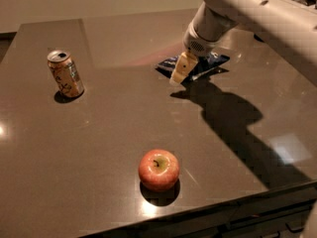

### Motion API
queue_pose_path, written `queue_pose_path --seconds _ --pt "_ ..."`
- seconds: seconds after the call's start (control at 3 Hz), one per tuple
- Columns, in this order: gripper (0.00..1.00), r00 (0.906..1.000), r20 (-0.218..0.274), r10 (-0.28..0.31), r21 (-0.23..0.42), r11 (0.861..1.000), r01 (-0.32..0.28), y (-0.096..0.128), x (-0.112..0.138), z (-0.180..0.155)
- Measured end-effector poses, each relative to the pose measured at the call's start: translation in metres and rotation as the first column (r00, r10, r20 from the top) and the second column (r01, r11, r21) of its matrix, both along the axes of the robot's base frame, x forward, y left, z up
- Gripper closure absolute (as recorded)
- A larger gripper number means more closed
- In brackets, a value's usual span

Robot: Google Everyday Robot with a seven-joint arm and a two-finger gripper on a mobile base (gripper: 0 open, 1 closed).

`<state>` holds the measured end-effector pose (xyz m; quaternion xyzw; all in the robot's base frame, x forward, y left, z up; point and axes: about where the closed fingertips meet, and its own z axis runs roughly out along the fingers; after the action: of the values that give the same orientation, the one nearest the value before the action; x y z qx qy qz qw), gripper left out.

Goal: Move blue chip bag near orange can

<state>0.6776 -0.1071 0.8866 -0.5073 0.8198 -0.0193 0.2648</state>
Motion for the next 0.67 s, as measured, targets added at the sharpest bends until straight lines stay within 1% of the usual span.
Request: queue_pose_path --seconds 0.33,0.67 --pt "0.00 0.9999 -0.010 -0.006 -0.035 0.999 0.006 -0.0001 0.0182 -0.0084" --pt "0.18 0.9996 -0.027 -0.008 -0.061 0.998 0.006 -0.0045 0.0244 -0.0118"
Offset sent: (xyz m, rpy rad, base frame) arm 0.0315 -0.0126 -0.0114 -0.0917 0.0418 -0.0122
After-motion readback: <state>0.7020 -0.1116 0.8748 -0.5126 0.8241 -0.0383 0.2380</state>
